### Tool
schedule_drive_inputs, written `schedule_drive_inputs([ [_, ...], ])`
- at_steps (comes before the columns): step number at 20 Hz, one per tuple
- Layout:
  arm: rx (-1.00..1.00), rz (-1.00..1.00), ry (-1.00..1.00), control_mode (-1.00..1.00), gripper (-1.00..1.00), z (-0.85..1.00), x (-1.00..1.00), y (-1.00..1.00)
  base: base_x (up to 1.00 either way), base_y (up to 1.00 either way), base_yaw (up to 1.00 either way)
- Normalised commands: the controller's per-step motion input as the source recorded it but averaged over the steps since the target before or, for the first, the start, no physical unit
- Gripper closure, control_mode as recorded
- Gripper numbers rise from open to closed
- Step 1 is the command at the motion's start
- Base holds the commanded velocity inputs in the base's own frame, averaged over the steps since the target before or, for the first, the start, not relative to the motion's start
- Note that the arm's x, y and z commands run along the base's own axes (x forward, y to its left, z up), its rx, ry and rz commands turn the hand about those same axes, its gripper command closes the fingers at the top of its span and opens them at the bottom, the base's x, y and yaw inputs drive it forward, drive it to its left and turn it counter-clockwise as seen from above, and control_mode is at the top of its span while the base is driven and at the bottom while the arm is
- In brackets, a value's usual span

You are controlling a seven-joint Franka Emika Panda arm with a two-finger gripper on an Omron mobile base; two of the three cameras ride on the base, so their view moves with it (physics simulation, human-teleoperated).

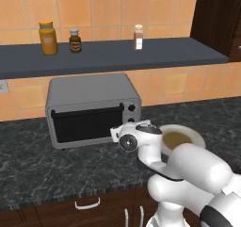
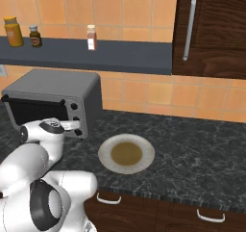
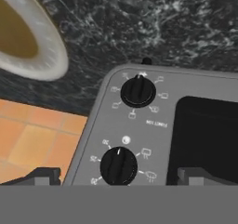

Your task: Pick up the kebab skewer and baguette bread, and place them inside the toaster oven. Close the toaster oven door and start by setting the timer.

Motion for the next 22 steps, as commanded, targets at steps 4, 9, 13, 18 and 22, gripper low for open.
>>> schedule_drive_inputs([
  [4,0.06,0.0,0.0,-1.0,-1.0,-0.22,0.35,0.0,0.0,0.0,0.0],
  [9,0.07,0.0,-0.03,-1.0,-1.0,-0.23,0.07,0.0,0.0,0.0,0.0],
  [13,0.06,0.0,-0.08,-1.0,-1.0,-0.16,0.0,0.0,0.0,0.0,0.0],
  [18,0.02,0.0,-0.08,-1.0,-1.0,0.0,0.0,-0.01,0.0,0.0,0.0],
  [22,0.03,0.0,-0.04,-1.0,-1.0,0.0,0.03,0.0,0.0,0.0,0.0],
])
